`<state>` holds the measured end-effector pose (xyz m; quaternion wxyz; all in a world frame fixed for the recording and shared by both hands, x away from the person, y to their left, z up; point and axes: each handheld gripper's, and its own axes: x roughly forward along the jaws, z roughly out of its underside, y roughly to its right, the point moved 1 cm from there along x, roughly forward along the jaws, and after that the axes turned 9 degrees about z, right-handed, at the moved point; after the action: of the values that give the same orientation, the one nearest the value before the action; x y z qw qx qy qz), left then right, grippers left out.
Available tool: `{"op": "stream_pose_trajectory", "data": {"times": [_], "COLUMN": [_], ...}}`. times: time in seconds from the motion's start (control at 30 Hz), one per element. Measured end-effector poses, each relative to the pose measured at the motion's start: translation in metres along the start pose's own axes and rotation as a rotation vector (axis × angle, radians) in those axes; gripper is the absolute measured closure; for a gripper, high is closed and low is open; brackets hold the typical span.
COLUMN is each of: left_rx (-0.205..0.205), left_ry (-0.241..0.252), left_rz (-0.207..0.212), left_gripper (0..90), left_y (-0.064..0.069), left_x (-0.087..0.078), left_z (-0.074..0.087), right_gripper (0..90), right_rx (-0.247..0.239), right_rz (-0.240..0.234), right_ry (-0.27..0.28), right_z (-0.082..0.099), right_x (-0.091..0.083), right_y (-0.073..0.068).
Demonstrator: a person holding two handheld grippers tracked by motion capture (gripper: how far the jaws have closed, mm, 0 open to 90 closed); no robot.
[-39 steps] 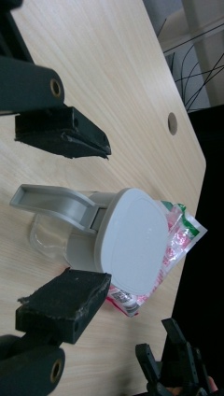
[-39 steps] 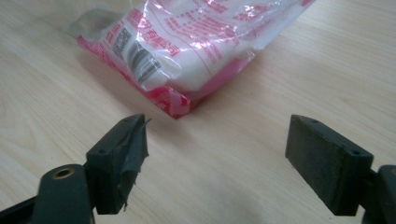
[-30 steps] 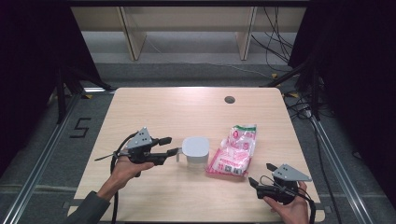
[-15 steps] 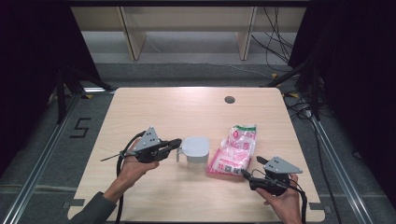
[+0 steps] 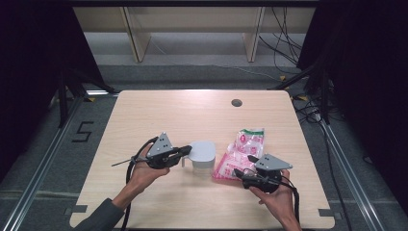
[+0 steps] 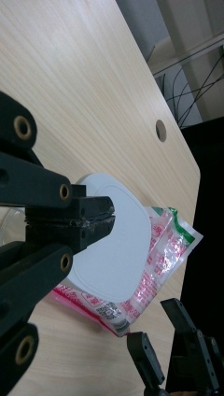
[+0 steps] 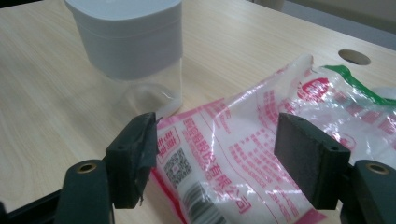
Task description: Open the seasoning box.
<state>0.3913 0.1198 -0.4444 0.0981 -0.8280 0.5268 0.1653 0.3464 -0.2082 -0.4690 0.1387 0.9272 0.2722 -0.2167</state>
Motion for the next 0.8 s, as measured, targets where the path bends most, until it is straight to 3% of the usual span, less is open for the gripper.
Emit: {"op": "stream_pose_trajectory", "data": {"times": [0.07,0.17,0.2,0.23,0.37,0.5,0.6,0.67,0.7,0.8], "left_rx": [-0.022,-0.041,-0.022,-0.054,-0.020,-0.049,-0.045,-0.022,-0.029,-0.045], "left_ry": [0.003,0.018,0.003,0.023,0.016,0.020,0.024,0.019,0.021,0.023], "left_rz": [-0.008,-0.015,-0.010,-0.007,-0.011,-0.016,-0.013,-0.011,-0.013,-0.016], "left_gripper": [88.4,88.4,88.3,88.4,88.4,88.4,88.4,88.4,88.4,88.4], "left_y": [0.001,-0.001,-0.003,-0.002,-0.002,-0.001,-0.002,-0.003,-0.003,-0.002], "left_x": [0.000,0.000,-0.002,0.000,-0.001,-0.001,-0.001,-0.002,-0.002,-0.001], "left_z": [0.001,0.002,0.002,0.003,0.002,0.003,0.004,0.004,0.004,0.004], "right_gripper": [34.0,38.1,39.9,42.0,54.1,64.7,70.6,76.2,78.0,83.6], "right_rx": [0.024,-0.007,-0.010,0.000,-0.059,-0.051,-0.046,-0.026,-0.048,-0.044], "right_rz": [-0.025,-0.058,-0.058,-0.082,-0.094,-0.114,-0.122,-0.152,-0.158,-0.165], "right_ry": [0.003,0.017,0.023,0.015,0.031,0.057,0.047,0.041,0.061,0.065], "right_z": [-0.002,-0.007,-0.009,-0.010,-0.016,-0.021,-0.023,-0.025,-0.026,-0.029], "right_x": [0.002,0.007,0.009,0.011,0.016,0.021,0.023,0.026,0.027,0.030], "right_y": [-0.004,-0.005,-0.006,-0.008,-0.011,-0.014,-0.014,-0.016,-0.015,-0.017]}}
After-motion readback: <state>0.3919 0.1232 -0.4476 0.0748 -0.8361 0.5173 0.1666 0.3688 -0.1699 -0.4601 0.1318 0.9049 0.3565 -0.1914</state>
